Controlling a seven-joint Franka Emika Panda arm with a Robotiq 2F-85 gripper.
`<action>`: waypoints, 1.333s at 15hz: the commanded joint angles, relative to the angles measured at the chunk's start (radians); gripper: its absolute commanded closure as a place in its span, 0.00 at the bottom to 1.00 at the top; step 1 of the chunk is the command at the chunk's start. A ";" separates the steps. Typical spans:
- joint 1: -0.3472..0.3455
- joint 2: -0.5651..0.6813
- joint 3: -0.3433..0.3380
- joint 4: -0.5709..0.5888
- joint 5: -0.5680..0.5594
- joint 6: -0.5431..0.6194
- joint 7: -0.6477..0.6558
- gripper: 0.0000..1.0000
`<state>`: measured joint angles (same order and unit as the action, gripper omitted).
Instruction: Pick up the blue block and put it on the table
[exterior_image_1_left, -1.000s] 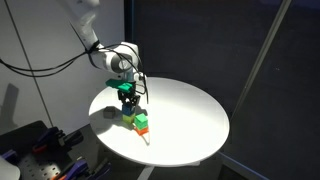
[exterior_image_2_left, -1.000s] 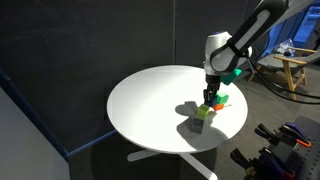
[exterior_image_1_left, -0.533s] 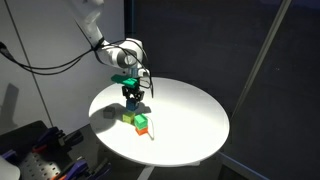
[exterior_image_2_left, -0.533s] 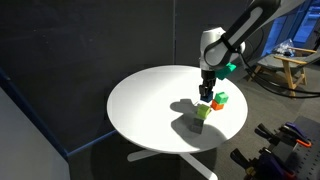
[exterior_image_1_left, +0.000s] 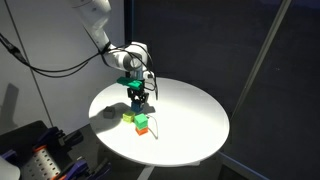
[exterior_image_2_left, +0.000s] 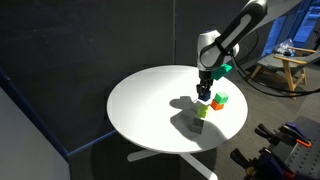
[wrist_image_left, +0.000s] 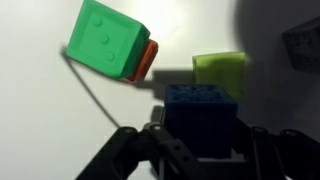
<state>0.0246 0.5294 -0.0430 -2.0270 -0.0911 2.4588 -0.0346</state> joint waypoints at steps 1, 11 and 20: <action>-0.001 0.040 -0.014 0.071 -0.014 -0.040 0.032 0.74; -0.005 0.083 -0.025 0.134 -0.003 -0.064 0.062 0.74; -0.009 0.083 -0.022 0.137 0.003 -0.069 0.071 0.00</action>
<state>0.0219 0.6064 -0.0678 -1.9168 -0.0905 2.4239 0.0185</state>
